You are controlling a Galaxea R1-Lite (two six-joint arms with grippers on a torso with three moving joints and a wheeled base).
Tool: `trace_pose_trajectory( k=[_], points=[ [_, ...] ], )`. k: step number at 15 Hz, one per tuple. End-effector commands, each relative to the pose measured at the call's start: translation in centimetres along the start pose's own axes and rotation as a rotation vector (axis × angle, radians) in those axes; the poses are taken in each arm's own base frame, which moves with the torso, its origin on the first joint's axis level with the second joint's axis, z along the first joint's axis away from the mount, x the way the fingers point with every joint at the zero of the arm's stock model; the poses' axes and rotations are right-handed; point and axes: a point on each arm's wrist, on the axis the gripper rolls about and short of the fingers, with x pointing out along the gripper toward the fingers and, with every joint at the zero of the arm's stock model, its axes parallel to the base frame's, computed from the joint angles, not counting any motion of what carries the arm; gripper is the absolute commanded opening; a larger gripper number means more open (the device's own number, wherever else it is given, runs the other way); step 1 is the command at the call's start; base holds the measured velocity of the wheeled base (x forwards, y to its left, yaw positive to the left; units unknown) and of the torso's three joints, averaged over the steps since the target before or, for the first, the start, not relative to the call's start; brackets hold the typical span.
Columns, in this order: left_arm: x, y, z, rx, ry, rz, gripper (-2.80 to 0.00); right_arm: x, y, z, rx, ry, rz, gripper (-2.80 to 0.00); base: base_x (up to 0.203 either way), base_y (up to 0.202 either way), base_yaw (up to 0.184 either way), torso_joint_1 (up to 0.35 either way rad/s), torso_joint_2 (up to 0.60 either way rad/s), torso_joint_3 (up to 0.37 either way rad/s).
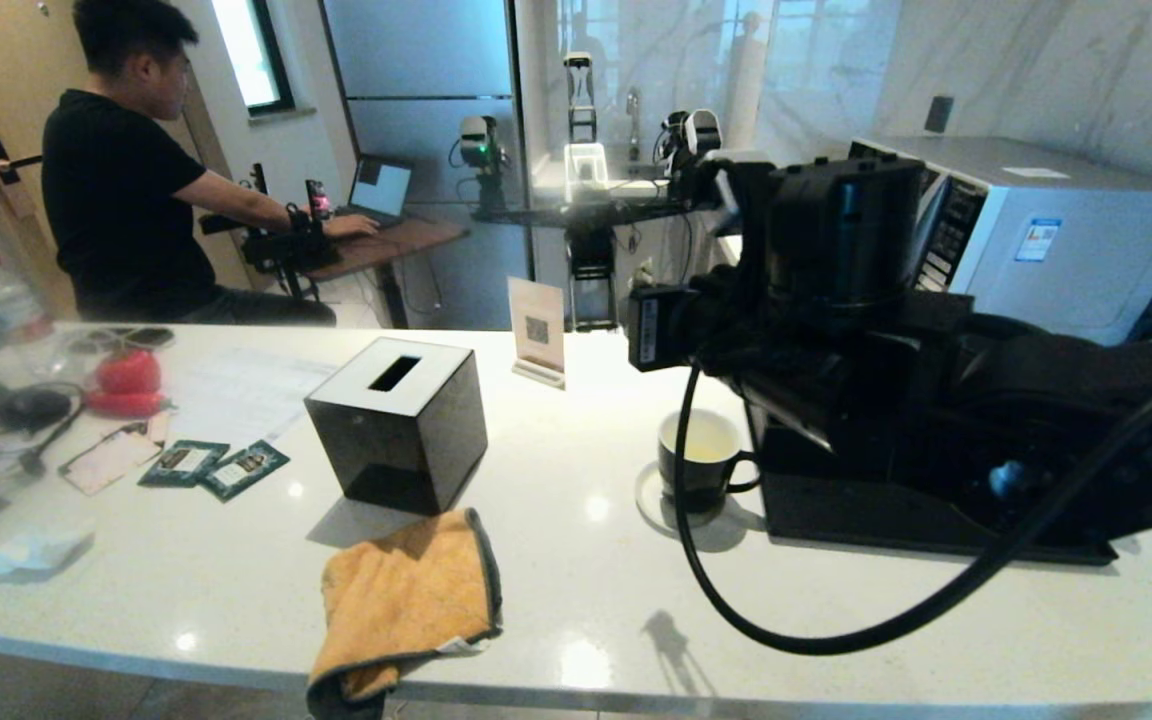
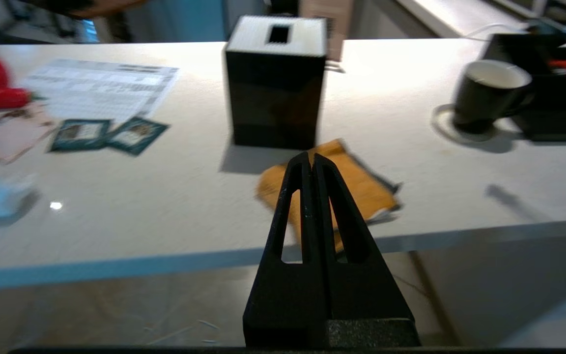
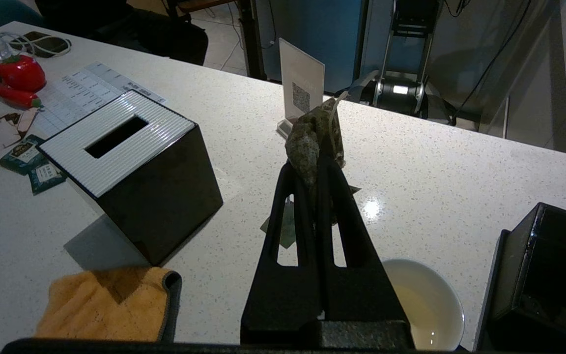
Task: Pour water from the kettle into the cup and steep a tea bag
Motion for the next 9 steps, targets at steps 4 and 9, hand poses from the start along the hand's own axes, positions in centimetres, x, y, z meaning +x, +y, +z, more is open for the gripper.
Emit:
trace_pose_trajectory(
  k=[4,9],
  points=[
    [6.3,0.5,5.0,-0.06,0.127,-0.134,-2.8,-0.1,0.0,0.5,0.007,-0.017,0.0,-2.8,0.0,0.0,0.0,0.0,0.0,0.0],
    [14.1,0.1,6.8,-0.087,0.144,-0.311,-2.8,0.1,0.1,0.6,0.008,-0.037,0.002,-2.8,0.0,0.0,0.0,0.0,0.0,0.0]
  ],
)
